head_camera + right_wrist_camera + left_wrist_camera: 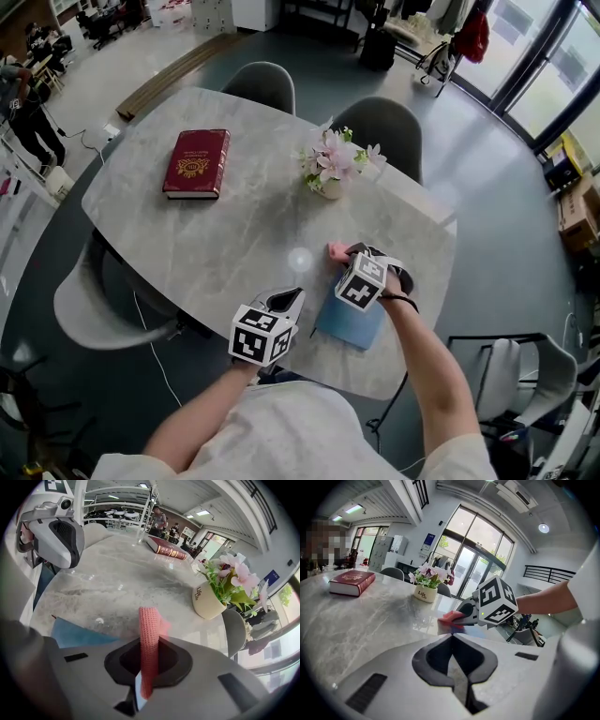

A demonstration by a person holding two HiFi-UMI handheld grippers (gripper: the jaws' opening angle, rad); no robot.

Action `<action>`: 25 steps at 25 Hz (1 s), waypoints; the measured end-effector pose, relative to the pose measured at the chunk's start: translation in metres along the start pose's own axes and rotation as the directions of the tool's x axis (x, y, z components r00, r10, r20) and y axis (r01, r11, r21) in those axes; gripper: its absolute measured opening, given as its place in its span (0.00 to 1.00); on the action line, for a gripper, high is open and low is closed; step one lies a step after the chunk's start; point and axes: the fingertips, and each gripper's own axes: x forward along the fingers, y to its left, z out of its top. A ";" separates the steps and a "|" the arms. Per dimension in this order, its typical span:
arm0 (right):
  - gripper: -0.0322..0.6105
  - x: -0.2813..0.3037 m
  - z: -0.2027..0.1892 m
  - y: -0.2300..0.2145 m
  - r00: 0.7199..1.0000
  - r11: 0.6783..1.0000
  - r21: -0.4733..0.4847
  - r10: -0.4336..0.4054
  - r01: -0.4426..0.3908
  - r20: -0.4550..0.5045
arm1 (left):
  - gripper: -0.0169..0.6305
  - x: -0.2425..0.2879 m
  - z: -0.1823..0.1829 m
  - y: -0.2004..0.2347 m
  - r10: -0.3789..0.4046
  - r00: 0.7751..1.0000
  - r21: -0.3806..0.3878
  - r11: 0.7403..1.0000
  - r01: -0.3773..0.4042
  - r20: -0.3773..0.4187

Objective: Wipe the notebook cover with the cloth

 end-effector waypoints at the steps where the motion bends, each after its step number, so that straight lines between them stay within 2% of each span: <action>1: 0.07 0.001 0.001 0.001 1.000 1.000 -0.003 0.011 -0.011 0.001 | 0.04 0.000 0.001 0.001 0.002 1.000 -0.001 1.000 -0.002 0.000; 9: 0.07 0.000 0.006 0.015 0.998 0.998 -0.008 0.059 -0.059 0.004 | 0.04 -0.003 0.002 0.005 -0.004 1.000 -0.002 1.000 0.004 -0.003; 25: 0.07 -0.016 0.012 0.059 0.996 0.996 0.026 0.086 -0.086 0.026 | 0.04 -0.011 -0.001 -0.007 -0.078 0.997 0.038 0.996 0.078 -0.015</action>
